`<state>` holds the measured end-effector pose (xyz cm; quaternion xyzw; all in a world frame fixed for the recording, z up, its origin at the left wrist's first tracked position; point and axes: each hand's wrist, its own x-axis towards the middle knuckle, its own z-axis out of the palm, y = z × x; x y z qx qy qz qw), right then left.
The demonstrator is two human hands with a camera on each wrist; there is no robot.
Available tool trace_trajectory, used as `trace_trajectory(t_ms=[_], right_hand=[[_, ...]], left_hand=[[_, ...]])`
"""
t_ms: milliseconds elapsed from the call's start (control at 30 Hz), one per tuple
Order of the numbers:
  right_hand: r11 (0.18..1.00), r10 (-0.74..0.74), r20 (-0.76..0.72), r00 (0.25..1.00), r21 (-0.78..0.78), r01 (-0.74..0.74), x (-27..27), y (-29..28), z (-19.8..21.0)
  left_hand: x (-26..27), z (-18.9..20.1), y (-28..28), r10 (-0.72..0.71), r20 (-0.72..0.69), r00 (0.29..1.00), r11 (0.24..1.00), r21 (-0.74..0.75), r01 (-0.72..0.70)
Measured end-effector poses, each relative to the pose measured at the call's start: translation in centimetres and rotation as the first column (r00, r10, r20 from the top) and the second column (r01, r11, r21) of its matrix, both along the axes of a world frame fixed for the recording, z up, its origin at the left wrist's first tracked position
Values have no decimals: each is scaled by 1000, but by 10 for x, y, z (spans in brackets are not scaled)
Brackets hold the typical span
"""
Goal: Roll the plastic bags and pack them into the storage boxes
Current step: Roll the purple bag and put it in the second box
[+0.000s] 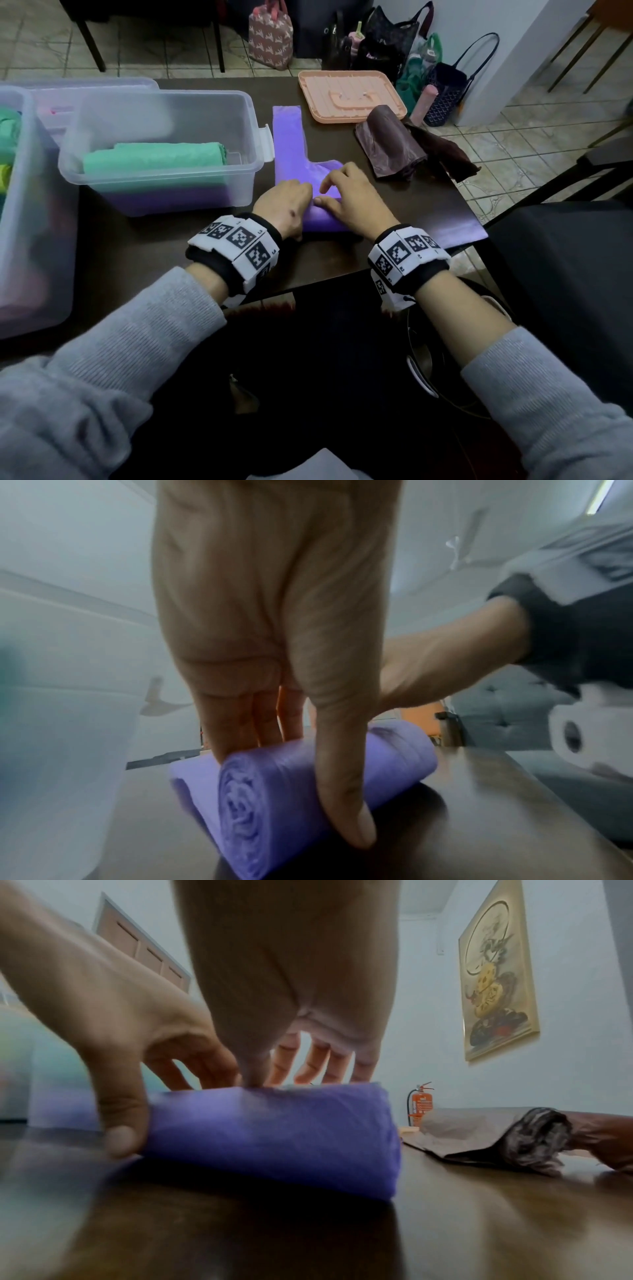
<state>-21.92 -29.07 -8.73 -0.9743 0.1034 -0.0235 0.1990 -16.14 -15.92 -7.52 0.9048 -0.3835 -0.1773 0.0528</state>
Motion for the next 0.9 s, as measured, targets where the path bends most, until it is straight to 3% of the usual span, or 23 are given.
trace_trajectory(t_ms=[67,200,400,467,667,767,900], right_hand=[[994,13,41,999,-110,-8,-4,6,-3],[996,87,-65,994,-14,-88,-16,14,-6],[969,102,-109,989,-214,-123,-19,16,-12],[974,83,-150,985,-195,-111,-16,16,-10],[997,71,-289,955,-2,-74,-9,9,1],[994,84,-321,943,88,-59,-10,4,4],[994,101,-360,927,86,-75,-17,0,9]], left_hand=[[5,3,-1,2,-38,999,1000,5,-1],[19,10,-7,10,-113,994,997,82,-1],[28,8,-8,-14,-204,979,990,132,41],[28,3,-6,-9,-233,972,994,101,34],[20,-2,6,-21,-100,995,982,-190,2],[20,6,6,-5,-148,989,985,-170,-21],[21,14,4,-2,-243,970,999,-53,-11]])
